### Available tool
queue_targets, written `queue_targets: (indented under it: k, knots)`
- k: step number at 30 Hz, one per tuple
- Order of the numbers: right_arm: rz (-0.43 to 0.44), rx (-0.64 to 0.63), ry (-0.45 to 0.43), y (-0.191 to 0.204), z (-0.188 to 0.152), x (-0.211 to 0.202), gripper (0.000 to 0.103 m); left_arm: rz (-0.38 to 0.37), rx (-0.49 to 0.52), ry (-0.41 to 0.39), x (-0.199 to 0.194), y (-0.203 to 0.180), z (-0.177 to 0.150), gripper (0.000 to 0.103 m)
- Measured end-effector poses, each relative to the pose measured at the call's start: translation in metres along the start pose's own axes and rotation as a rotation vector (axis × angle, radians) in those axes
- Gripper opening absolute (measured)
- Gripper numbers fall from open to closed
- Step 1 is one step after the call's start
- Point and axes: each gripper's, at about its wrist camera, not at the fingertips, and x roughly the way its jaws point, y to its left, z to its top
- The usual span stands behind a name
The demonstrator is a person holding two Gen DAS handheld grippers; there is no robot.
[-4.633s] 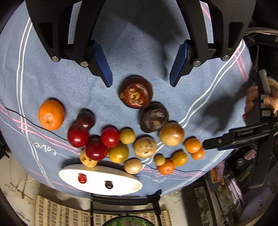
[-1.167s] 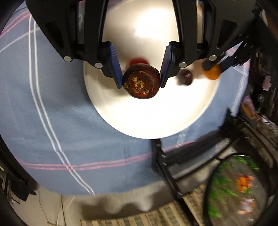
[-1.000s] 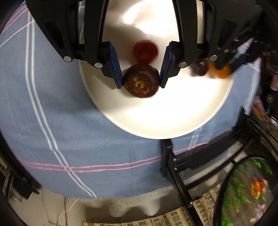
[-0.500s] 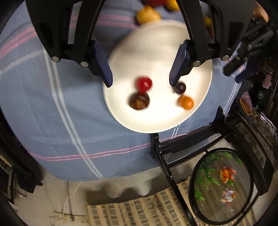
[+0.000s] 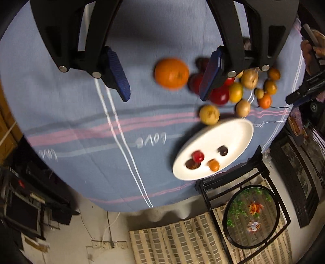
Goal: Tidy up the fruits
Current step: 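Carry the orange and date onto the plate and release both, then grasp an orange with the left tool while the right tool grasps the large tangerine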
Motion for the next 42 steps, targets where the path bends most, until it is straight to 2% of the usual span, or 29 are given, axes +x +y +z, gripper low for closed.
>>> queue_targets:
  k: [6, 10, 13, 16, 23, 29, 31, 32, 35, 42]
  knots:
    - [0.026, 0.002, -0.019, 0.009, -0.025, 0.003, 0.071, 0.029, -0.002, 0.026, 0.002, 0.005, -0.033, 0.093]
    - [0.085, 0.002, -0.029, 0.010, -0.030, 0.010, 0.071, 0.043, 0.003, 0.057, 0.011, 0.005, -0.053, 0.093]
    - [0.089, 0.023, -0.007, 0.006, -0.033, 0.020, 0.071, 0.065, 0.004, 0.061, 0.018, 0.006, -0.062, 0.093]
    - [0.118, 0.054, 0.009, 0.000, -0.034, 0.023, 0.071, 0.084, 0.018, 0.072, 0.027, 0.007, -0.067, 0.092]
    - [0.115, 0.062, 0.015, -0.002, -0.035, 0.023, 0.071, 0.051, -0.002, 0.123, 0.039, 0.011, -0.067, 0.087]
    - [0.106, 0.069, 0.022, -0.003, -0.035, 0.024, 0.071, 0.045, -0.015, 0.138, 0.042, 0.012, -0.067, 0.076]
    - [0.107, 0.068, 0.026, -0.003, -0.035, 0.025, 0.071, 0.048, -0.016, 0.127, 0.040, 0.012, -0.066, 0.052]
    - [0.108, 0.068, 0.029, -0.002, -0.035, 0.026, 0.071, 0.023, -0.013, 0.117, 0.038, 0.011, -0.066, 0.044]
    - [0.111, 0.069, 0.038, -0.003, -0.035, 0.026, 0.071, 0.034, 0.005, 0.110, 0.036, 0.006, -0.066, 0.043]
    - [0.079, 0.057, 0.049, 0.000, -0.035, 0.028, 0.071, -0.006, -0.039, 0.107, 0.037, 0.013, -0.066, 0.043]
